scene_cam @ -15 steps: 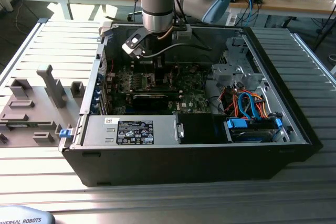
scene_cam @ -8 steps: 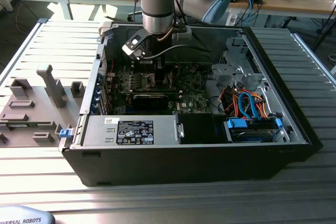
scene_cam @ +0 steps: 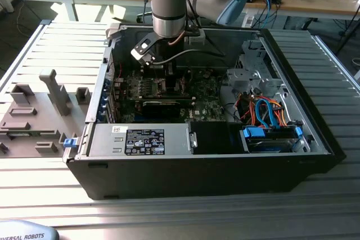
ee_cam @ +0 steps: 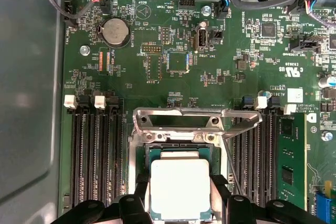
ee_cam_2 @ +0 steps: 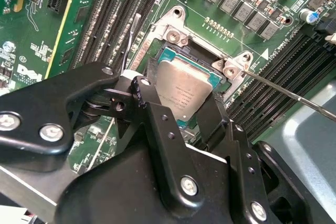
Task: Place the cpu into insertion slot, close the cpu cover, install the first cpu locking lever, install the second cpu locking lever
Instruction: 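Place the cpu into insertion slot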
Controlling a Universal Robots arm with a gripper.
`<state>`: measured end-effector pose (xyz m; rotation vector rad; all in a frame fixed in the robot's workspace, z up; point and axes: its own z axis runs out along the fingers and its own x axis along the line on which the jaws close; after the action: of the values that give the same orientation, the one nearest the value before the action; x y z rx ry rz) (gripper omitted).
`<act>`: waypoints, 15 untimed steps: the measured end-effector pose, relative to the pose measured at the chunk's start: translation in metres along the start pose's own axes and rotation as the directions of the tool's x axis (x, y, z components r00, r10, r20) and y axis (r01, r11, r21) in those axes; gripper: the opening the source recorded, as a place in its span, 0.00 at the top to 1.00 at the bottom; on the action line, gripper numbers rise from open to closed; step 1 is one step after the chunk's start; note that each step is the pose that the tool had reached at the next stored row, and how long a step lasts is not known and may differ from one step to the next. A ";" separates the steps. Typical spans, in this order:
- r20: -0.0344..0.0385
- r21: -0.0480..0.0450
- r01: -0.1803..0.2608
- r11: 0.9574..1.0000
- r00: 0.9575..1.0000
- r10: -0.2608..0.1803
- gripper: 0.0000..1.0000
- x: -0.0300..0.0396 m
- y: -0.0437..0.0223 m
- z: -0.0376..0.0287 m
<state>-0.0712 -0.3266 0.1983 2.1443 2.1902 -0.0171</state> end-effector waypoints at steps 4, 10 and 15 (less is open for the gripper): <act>0.000 0.000 -0.002 1.000 1.000 0.002 0.46 0.0001 -0.0001 0.0011; 0.000 0.000 -0.002 1.000 1.000 0.002 0.46 0.0001 0.0000 0.0018; 0.000 0.000 -0.002 1.000 1.000 0.002 0.46 0.0001 0.0000 0.0019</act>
<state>-0.0711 -0.3266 0.1964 2.1461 2.1883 -0.0167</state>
